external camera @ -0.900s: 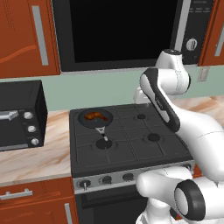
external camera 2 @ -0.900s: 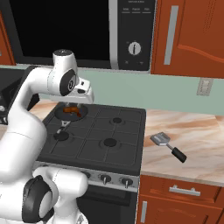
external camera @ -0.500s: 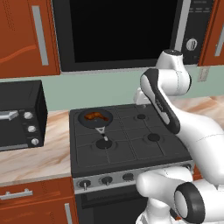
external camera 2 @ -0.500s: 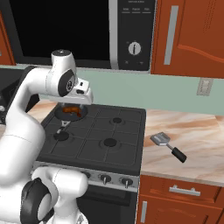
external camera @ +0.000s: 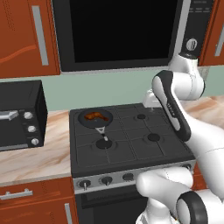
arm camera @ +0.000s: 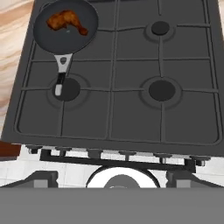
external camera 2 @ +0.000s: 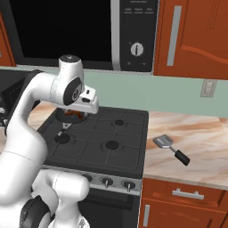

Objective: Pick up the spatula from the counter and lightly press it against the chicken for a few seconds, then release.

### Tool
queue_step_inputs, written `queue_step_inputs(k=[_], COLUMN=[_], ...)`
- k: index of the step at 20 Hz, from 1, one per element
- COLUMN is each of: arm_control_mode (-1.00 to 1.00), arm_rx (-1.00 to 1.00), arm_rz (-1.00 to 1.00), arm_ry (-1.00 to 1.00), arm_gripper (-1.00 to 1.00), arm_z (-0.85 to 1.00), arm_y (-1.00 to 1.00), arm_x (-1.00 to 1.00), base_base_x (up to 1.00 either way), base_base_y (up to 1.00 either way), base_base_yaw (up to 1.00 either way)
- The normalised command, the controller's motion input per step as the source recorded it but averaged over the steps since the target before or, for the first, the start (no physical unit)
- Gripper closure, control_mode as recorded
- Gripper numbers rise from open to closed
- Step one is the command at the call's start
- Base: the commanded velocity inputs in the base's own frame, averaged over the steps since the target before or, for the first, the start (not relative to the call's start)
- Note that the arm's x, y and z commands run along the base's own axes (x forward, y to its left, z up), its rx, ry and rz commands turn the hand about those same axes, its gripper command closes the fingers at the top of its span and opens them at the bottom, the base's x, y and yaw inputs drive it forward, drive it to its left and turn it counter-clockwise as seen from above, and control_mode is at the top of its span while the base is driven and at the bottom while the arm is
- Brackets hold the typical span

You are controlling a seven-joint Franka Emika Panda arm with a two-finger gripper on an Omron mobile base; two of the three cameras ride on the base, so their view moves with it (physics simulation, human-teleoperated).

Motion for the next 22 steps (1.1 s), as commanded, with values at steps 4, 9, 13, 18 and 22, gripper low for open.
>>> queue_step_inputs(k=[4,9,13,18,22], arm_control_mode=[-1.0,-1.0,-1.0,-1.0,-1.0], arm_rx=[0.03,-0.06,-0.12,-0.14,-0.12], arm_rz=[-0.06,0.0,0.04,0.06,0.06], arm_ry=[0.0,-0.01,-0.02,0.0,0.0], arm_gripper=[-1.0,-1.0,-1.0,-1.0,-1.0], arm_z=[-0.12,-0.02,0.0,0.02,0.0], arm_y=[-0.27,-0.25,-0.3,-0.35,-0.37], arm_x=[-0.24,-0.12,-0.14,-0.21,-0.22], base_base_x=[0.0,0.0,0.0,0.0,0.0], base_base_y=[0.0,0.0,0.0,0.0,0.0], base_base_yaw=[0.0,0.0,0.0,0.0,0.0])
